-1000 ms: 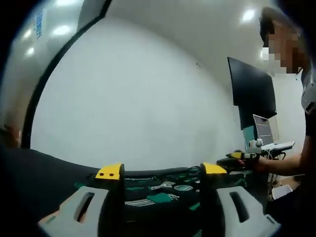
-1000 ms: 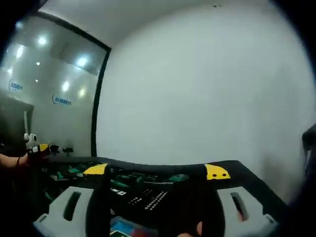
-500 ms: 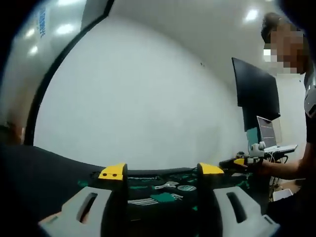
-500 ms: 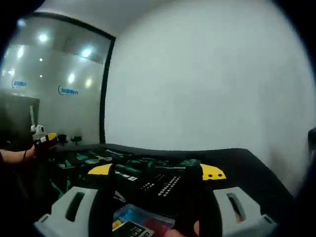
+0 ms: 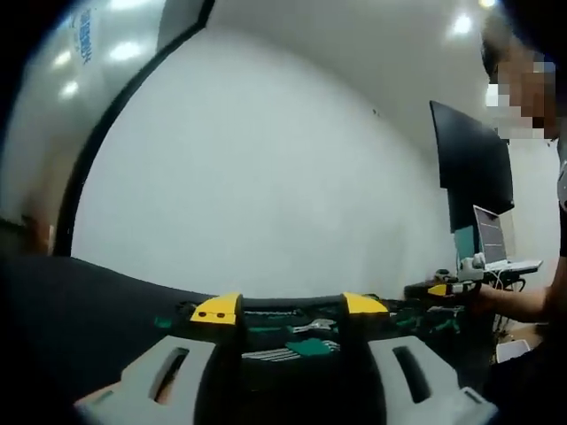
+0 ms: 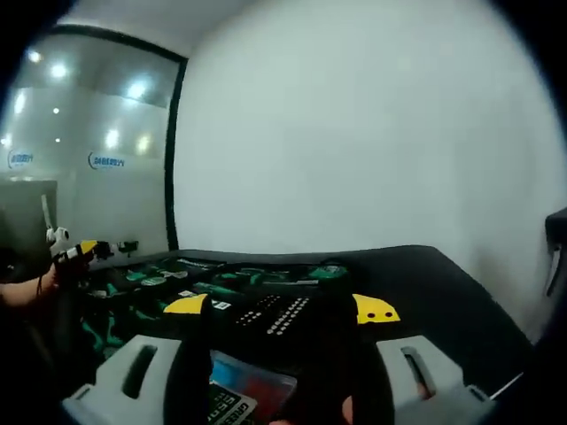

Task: Pick up the tools and put them into their designated positions in the toolbox.

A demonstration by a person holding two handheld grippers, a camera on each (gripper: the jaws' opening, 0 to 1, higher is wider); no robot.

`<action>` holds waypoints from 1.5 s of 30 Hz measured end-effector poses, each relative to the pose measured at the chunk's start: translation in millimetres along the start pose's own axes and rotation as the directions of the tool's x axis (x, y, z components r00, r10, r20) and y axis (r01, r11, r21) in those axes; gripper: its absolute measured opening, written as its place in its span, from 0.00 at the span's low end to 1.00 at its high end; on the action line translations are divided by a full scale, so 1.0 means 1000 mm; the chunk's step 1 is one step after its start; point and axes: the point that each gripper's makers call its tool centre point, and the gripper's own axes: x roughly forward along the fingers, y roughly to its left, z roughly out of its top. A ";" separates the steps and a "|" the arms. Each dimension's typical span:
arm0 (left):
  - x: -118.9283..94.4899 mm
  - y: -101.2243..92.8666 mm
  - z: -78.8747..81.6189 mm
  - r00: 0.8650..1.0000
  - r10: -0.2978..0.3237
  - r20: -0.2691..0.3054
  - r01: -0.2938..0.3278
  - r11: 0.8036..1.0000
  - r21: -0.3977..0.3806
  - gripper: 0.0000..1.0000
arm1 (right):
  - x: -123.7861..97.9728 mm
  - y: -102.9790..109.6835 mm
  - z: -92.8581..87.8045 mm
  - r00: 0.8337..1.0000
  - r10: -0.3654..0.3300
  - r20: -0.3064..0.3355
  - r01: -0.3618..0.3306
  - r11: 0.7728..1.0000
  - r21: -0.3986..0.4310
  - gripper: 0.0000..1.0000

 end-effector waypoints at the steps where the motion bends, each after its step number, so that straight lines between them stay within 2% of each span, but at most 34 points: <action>1: 0.000 -0.002 0.000 1.000 -0.005 -0.002 0.005 1.000 0.003 0.36 | 0.000 0.000 0.000 1.000 0.000 -0.001 0.000 1.000 -0.004 0.58; 11: 0.000 -0.001 -0.002 1.000 -0.004 -0.010 0.004 1.000 0.011 0.35 | -0.001 -0.002 -0.003 1.000 -0.004 -0.009 0.004 0.999 0.036 0.57; 16: -0.001 0.004 0.002 1.000 0.011 0.011 -0.010 1.000 -0.010 0.35 | -0.002 -0.001 -0.001 1.000 0.007 0.003 -0.007 0.999 0.053 0.57; 19: -0.001 0.015 0.004 0.999 0.046 0.018 -0.046 0.999 -0.022 0.35 | -0.003 -0.002 0.001 1.000 0.006 0.013 -0.007 0.999 0.049 0.57; 22: -0.004 0.016 0.009 0.998 0.052 0.043 -0.050 0.998 -0.049 0.34 | -0.003 -0.007 0.001 1.000 -0.005 0.019 0.004 0.999 0.043 0.56; 28: -0.004 0.019 0.008 0.997 0.071 0.043 -0.069 0.996 -0.052 0.32 | -0.002 -0.017 -0.001 1.000 -0.018 0.022 0.016 0.995 0.097 0.55; 31: -0.001 0.017 0.004 0.997 0.067 0.024 -0.067 0.997 -0.031 0.32 | -0.004 -0.021 0.005 0.998 -0.019 0.063 0.008 0.987 0.162 0.52; 32: -0.001 0.022 -0.003 0.996 0.090 -0.010 -0.091 0.996 -0.010 0.32 | -0.005 -0.023 0.004 0.998 -0.023 0.065 0.011 0.985 0.173 0.52; 33: -0.001 0.021 -0.004 0.995 0.094 -0.014 -0.094 0.996 -0.003 0.31 | -0.006 -0.027 0.003 0.997 -0.035 0.063 0.023 0.983 0.180 0.51; 35: -0.001 0.021 -0.001 0.996 0.087 0.002 -0.087 0.996 -0.007 0.30 | -0.006 -0.033 0.003 0.996 -0.061 0.067 0.048 0.982 0.182 0.48; 38: -0.001 0.023 0.000 0.997 0.080 0.002 -0.080 0.997 -0.020 0.30 | -0.007 -0.033 0.004 0.995 -0.063 0.073 0.046 0.977 0.208 0.48; 41: 0.000 0.022 0.000 0.997 0.080 0.007 -0.080 0.997 -0.010 0.30 | -0.008 -0.028 0.001 0.997 -0.055 0.053 0.043 0.980 0.196 0.48; 45: 0.003 0.018 -0.013 0.995 0.077 -0.055 -0.076 0.997 0.031 0.30 | -0.007 -0.024 0.001 0.998 -0.041 0.051 0.031 0.984 0.177 0.48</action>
